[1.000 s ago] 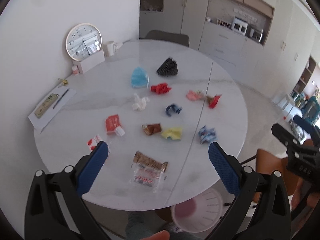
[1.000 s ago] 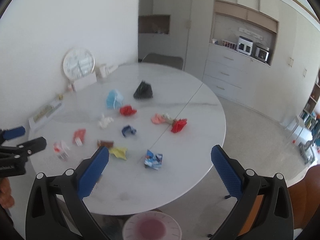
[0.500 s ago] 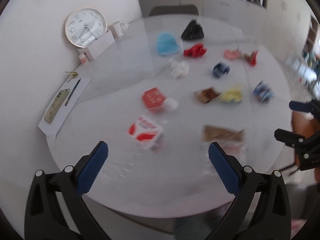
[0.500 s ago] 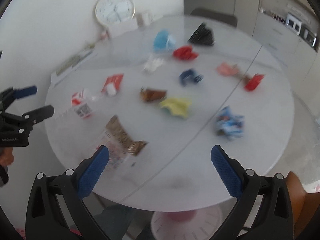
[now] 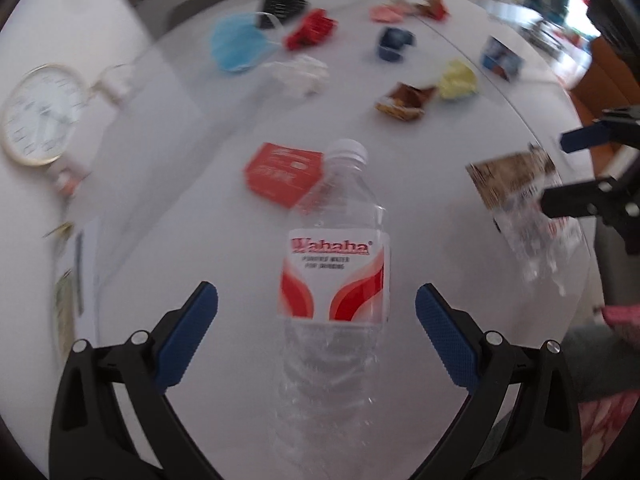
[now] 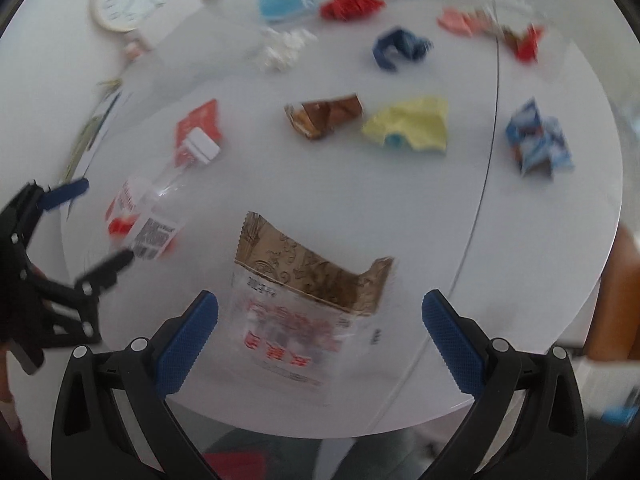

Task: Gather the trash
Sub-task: 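Grasp the Wahaha water bottle with the left tool while the right tool grasps the snack bag, then carry the bottle and snack bag to the wastebasket and release both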

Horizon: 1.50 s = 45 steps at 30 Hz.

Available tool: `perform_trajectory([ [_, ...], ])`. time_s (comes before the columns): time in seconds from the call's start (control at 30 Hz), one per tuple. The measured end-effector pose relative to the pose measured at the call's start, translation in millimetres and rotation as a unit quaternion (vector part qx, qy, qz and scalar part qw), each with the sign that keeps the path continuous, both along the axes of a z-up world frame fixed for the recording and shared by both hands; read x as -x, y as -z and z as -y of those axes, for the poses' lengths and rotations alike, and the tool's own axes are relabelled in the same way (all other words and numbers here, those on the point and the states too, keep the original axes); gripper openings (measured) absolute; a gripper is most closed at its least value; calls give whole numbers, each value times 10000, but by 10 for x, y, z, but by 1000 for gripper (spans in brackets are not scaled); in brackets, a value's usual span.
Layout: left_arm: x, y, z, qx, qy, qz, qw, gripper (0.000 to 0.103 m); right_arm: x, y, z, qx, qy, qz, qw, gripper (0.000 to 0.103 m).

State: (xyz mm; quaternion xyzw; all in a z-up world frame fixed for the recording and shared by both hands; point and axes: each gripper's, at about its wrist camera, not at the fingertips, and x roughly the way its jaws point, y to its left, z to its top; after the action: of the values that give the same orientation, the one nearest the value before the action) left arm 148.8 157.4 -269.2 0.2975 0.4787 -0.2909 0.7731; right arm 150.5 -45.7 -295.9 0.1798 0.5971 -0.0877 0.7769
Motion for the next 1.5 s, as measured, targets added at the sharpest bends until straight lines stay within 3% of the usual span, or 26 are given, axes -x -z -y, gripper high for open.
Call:
perform_trajectory([
  [0.13, -84, 137, 63, 75, 393, -264, 9988, 95, -77, 147, -92, -91, 379, -283, 9988, 101],
  [0.23, -119, 203, 88, 152, 520, -485, 9974, 78, -100, 192, -141, -35, 514, -359, 9980, 101],
  [0.27, -137, 229, 87, 169, 508, -570, 9969, 69, -98, 193, -158, 37, 543, -353, 9979, 96],
  [0.33, -160, 276, 75, 175, 465, -684, 9964, 61, -109, 198, -165, 58, 528, -376, 9979, 89],
  [0.4, -161, 272, 60, 247, 451, -695, 9963, 61, -103, 187, -146, 7, 531, -314, 9981, 85],
  [0.47, -157, 263, 55, 258, 432, -695, 9963, 60, -99, 171, -123, -1, 484, -279, 9984, 63],
  [0.53, -150, 249, 44, 338, 381, -748, 9959, 60, -98, 165, -85, -76, 434, -266, 9987, 59],
  [0.57, -152, 241, 34, 371, 335, -778, 9957, 60, -95, 165, -67, -147, 426, -244, 9987, 49],
  [0.8, -133, 123, -9, 604, 18, -735, 9955, 60, 5, 54, 128, -485, 398, -14, 9980, 32],
  [1.07, 29, -293, 168, 925, -5, -616, 9938, 60, 479, -338, 555, -603, 643, 193, 9959, 31],
  [1.23, 316, -599, 569, 1114, 343, -579, 9915, 60, 1147, -633, 875, -117, 748, 104, 9971, 32],
  [1.37, 628, -781, 937, 1328, 487, -595, 9882, 60, 1564, -503, 1210, 6, 872, -139, 9961, 32],
  [1.5, 1011, -880, 1406, 1436, 532, -615, 9863, 60, 1840, -76, 1566, -26, 514, -432, 9977, 33],
])
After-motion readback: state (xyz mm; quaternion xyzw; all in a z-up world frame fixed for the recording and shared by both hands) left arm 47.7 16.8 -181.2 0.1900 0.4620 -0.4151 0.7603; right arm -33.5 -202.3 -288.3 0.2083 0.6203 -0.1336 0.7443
